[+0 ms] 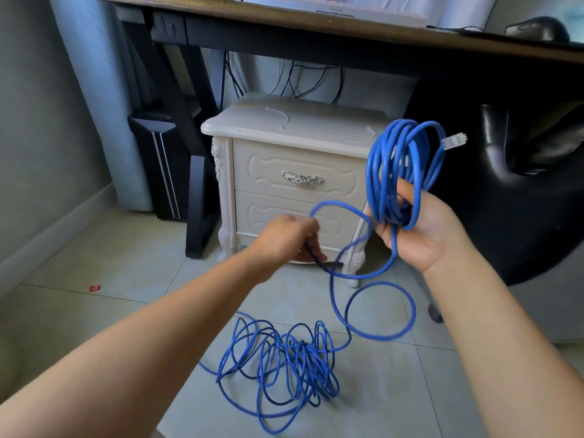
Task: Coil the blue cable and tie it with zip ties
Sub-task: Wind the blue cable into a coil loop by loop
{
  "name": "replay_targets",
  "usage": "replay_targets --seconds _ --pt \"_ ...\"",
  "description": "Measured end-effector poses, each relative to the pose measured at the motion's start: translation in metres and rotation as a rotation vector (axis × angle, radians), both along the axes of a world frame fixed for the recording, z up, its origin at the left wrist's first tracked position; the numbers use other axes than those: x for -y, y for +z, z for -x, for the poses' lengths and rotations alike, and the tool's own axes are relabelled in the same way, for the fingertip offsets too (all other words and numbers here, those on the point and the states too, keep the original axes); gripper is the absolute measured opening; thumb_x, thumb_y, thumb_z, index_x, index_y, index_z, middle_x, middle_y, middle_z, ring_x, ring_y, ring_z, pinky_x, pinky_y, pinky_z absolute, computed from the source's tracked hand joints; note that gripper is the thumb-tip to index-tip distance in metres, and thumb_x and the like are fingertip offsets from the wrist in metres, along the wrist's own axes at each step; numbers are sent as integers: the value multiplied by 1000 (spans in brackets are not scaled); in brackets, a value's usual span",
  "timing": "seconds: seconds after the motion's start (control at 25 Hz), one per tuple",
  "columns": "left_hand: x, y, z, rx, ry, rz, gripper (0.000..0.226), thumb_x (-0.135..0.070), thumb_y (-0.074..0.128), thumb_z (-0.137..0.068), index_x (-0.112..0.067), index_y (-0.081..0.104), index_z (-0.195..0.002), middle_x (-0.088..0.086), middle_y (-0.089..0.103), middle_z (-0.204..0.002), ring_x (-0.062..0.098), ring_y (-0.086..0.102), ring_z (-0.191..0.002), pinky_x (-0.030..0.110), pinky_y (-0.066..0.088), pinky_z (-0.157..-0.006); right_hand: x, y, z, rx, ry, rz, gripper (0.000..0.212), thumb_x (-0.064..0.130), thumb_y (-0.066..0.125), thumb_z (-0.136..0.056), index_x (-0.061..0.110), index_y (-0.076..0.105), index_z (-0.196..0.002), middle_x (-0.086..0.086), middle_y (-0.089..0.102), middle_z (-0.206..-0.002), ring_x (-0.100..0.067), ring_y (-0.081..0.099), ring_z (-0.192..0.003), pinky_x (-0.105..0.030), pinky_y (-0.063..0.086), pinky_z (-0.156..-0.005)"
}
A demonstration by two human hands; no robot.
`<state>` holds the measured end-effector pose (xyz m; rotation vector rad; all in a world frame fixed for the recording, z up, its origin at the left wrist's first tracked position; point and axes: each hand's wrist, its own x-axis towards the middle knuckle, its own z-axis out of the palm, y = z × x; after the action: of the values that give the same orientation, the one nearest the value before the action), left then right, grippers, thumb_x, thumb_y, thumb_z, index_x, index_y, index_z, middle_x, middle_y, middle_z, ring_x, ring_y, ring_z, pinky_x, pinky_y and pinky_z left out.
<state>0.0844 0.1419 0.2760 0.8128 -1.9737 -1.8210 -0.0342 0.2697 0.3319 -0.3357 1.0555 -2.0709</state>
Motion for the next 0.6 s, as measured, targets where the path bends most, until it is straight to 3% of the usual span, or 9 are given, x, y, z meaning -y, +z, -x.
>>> replay_targets --seconds 0.08,0.2,0.36,0.52,0.6 --pt "12 2 -3 -68 47 -347 29 -12 43 -94 -9 49 -65 6 56 -55 25 66 -58 40 57 -77 -4 -3 11 11 -44 -24 14 10 48 -97 8 58 -88 -3 64 -58 -13 66 -52 -22 52 -49" --pt "20 3 -6 -139 28 -561 27 -16 42 -96 -9 55 -74 3 53 -59 19 62 -52 37 60 -71 -1 -19 19 -143 -73 -234 9 13 59 -94 14 57 -85 -3 54 -62 -17 57 -59 -29 52 -54" --pt "21 8 -8 -221 13 -586 25 -19 44 -100 -13 61 -84 2 66 -76 17 68 -68 31 60 -67 4 -31 9 -514 -139 -506 22 11 58 -95 15 49 -75 6 42 -42 -6 47 -35 -26 42 -47" --pt "26 8 -12 -267 -52 -475 26 -29 44 -104 -19 64 -92 10 70 -109 32 68 -106 40 58 -82 7 -38 -1 -871 -120 -785 9 20 55 -97 16 58 -90 -1 50 -55 -11 54 -45 -27 42 -54" --pt "26 9 -15 -263 -60 -415 27 -33 41 -105 -21 65 -99 13 70 -113 34 68 -108 43 57 -82 8 -38 -2 -938 -110 -827 8 22 53 -98 18 58 -95 -3 52 -57 -14 56 -48 -27 44 -54"
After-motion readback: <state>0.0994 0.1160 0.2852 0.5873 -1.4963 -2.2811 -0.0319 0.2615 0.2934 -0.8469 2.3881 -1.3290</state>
